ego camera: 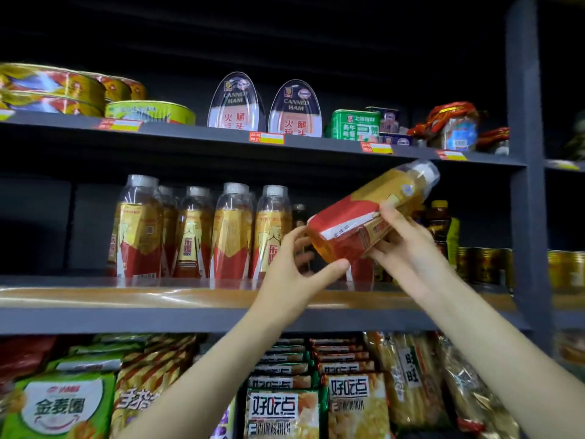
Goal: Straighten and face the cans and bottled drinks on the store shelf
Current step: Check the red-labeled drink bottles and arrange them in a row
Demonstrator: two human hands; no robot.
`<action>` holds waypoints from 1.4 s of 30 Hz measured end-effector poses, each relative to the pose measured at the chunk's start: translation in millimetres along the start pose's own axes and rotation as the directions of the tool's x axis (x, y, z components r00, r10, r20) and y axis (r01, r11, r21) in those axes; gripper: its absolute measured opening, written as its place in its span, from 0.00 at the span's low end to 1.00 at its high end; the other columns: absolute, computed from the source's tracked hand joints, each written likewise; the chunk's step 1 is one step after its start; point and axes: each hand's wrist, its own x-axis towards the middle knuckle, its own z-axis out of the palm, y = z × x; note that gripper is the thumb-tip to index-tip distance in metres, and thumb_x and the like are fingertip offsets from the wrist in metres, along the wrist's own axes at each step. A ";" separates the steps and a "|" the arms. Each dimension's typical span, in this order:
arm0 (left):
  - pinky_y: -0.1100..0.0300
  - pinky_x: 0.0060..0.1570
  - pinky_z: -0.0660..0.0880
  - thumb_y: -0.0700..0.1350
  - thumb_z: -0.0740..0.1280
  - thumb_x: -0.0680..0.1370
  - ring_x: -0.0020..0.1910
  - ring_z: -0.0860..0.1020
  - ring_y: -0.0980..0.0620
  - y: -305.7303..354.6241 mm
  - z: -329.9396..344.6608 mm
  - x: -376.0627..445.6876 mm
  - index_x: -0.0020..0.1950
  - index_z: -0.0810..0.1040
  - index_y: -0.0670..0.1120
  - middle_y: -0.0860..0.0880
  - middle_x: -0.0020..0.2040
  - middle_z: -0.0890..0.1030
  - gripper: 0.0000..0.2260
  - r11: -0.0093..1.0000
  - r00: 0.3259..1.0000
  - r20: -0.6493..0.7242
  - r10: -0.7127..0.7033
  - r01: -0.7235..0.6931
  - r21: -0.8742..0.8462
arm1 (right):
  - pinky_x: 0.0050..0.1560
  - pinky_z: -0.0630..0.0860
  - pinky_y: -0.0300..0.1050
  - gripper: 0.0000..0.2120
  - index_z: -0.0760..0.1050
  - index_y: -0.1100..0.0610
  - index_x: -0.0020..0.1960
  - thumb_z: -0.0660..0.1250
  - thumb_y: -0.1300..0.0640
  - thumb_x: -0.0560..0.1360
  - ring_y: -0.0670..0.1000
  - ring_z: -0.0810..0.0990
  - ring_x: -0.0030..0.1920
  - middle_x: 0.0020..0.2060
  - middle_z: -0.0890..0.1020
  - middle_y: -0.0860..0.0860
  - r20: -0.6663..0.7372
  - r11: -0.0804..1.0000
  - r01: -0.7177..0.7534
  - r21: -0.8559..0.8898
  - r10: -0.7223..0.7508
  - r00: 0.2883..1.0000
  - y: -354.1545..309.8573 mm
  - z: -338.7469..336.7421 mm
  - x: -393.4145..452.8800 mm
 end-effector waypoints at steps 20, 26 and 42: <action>0.52 0.51 0.79 0.51 0.69 0.70 0.50 0.82 0.43 23.0 -30.6 -8.4 0.61 0.71 0.46 0.41 0.51 0.83 0.22 0.786 0.907 0.314 -0.281 0.405 -0.468 | 0.48 0.81 0.51 0.20 0.72 0.58 0.63 0.68 0.53 0.74 0.54 0.83 0.53 0.52 0.83 0.55 -0.005 0.974 -0.188 -0.123 0.189 0.982 2.3 22.2 -27.3; 0.59 0.51 0.79 0.48 0.74 0.68 0.57 0.76 0.54 18.1 -37.9 -10.6 0.60 0.69 0.59 0.56 0.59 0.73 0.24 0.993 0.992 0.122 0.037 -0.050 0.108 | 0.49 0.81 0.56 0.21 0.72 0.60 0.59 0.71 0.55 0.69 0.57 0.82 0.52 0.52 0.82 0.59 0.028 0.944 -0.286 -0.162 0.294 0.955 -1.1 17.8 -33.9; 0.67 0.58 0.63 0.42 0.65 0.77 0.59 0.68 0.61 -10.7 -54.2 -5.3 0.62 0.73 0.48 0.53 0.61 0.74 0.13 0.815 0.986 -0.002 0.166 -0.136 0.563 | 0.67 0.66 0.34 0.40 0.60 0.50 0.68 0.78 0.62 0.64 0.44 0.66 0.66 0.65 0.69 0.49 0.557 -0.048 0.649 -0.759 -0.564 0.609 15.5 -17.1 -29.6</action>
